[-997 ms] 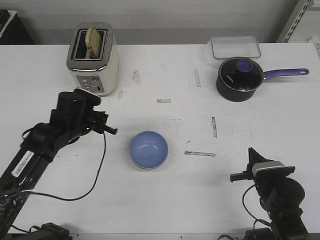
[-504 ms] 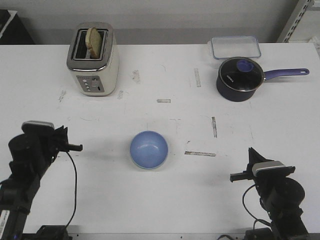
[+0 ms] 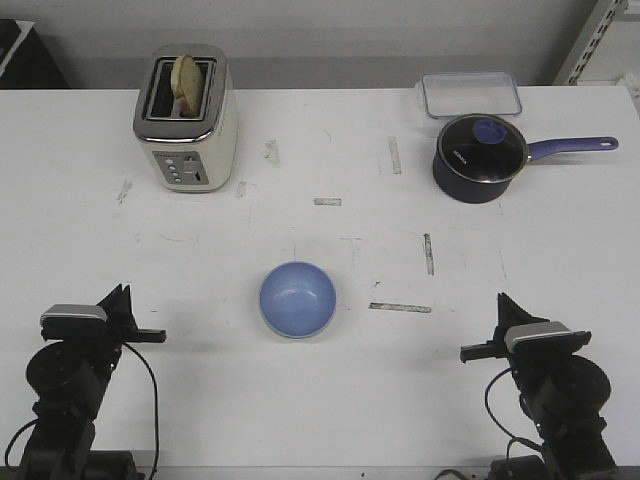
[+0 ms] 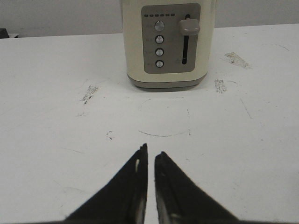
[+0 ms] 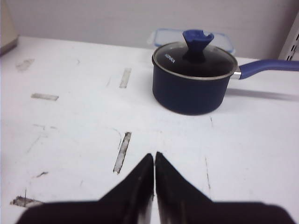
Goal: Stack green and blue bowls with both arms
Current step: 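Open the left gripper and retract it back to rest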
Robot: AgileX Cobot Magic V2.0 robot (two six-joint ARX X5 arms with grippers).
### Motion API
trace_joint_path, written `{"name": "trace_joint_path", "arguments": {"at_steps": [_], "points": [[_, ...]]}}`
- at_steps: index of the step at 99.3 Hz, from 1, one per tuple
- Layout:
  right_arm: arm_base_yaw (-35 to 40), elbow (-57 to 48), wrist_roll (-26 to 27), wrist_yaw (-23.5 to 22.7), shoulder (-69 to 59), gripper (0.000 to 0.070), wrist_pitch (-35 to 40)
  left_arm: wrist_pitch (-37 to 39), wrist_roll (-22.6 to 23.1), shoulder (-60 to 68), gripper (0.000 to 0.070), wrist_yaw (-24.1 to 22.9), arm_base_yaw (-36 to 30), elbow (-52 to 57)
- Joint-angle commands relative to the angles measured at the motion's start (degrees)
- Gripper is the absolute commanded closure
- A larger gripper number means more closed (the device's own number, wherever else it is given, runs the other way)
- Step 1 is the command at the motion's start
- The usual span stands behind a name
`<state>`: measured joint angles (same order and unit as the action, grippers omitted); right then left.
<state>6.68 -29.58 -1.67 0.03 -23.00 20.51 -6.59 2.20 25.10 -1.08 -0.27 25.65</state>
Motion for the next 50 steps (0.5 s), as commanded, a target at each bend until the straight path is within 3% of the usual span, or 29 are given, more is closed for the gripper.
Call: {"name": "trace_joint_path", "arguments": {"at_steps": [1, 50], "points": [[0.09, -0.44, 0.15, 0.00, -0.31, 0.0700, -1.33, 0.79, -0.28, -0.74, 0.0697, -0.02, 0.04, 0.31], [0.09, -0.44, 0.15, 0.00, -0.31, 0.0700, -1.64, 0.72, -0.28, -5.11, 0.0697, -0.02, 0.04, 0.31]]}}
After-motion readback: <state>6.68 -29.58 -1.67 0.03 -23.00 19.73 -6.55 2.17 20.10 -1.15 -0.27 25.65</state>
